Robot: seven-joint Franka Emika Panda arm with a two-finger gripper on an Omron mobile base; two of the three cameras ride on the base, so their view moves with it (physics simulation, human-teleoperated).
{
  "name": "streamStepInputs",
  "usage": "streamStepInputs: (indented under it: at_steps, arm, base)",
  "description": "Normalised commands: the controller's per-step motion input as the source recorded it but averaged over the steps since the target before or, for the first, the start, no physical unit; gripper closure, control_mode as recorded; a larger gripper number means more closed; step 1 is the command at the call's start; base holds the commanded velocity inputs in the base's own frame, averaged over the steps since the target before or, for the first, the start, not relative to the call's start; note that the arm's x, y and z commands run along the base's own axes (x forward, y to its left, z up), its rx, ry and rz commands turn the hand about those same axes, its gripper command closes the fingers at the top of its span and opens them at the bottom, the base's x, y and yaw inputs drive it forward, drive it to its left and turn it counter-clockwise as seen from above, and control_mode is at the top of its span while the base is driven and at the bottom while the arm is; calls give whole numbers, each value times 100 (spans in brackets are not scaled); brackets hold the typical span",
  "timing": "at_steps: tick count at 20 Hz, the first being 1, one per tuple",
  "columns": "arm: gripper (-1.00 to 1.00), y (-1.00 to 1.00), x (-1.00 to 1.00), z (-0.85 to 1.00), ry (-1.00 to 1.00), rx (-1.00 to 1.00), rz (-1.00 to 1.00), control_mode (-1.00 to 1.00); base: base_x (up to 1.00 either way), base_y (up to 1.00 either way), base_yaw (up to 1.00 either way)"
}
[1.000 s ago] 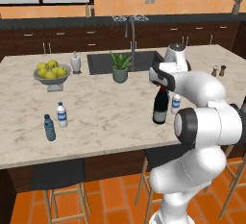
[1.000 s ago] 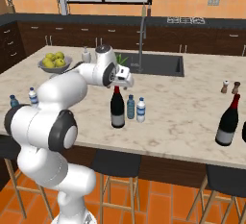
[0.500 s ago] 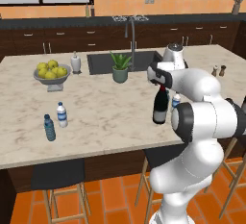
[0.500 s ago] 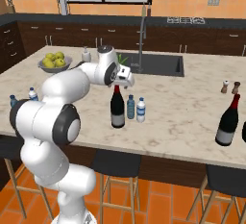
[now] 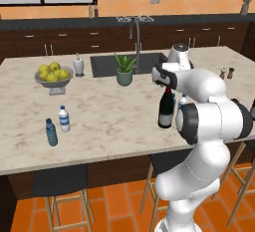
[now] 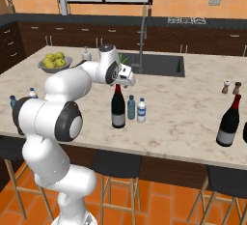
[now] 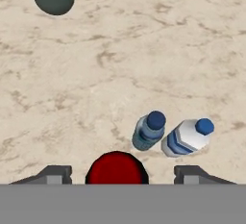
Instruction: Move the plastic bottles in the middle to the plastics group, and the glass bottles in the middle to the glass group.
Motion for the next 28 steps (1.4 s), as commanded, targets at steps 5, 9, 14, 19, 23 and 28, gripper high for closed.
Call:
streamStepInputs:
  at_steps: [5, 9, 14, 19, 23, 28]
  arm:
    - [100, 0, 0, -29, -10, 7, 0, -100]
    - [100, 0, -6, -20, -25, 7, 0, -100]
    - [100, -2, -44, 9, -9, 0, 0, -100]
    - [100, -20, -61, 39, 2, -13, -12, -100]
    - [100, -62, -44, 25, 0, -17, -7, -100]
    - [100, -86, -17, 7, 0, -8, -13, -100]
  base:
    - [0, 0, 0]
    - [0, 0, 0]
    - [0, 0, 0]
    - [0, 0, 0]
    - [0, 0, 0]
    - [0, 0, 0]
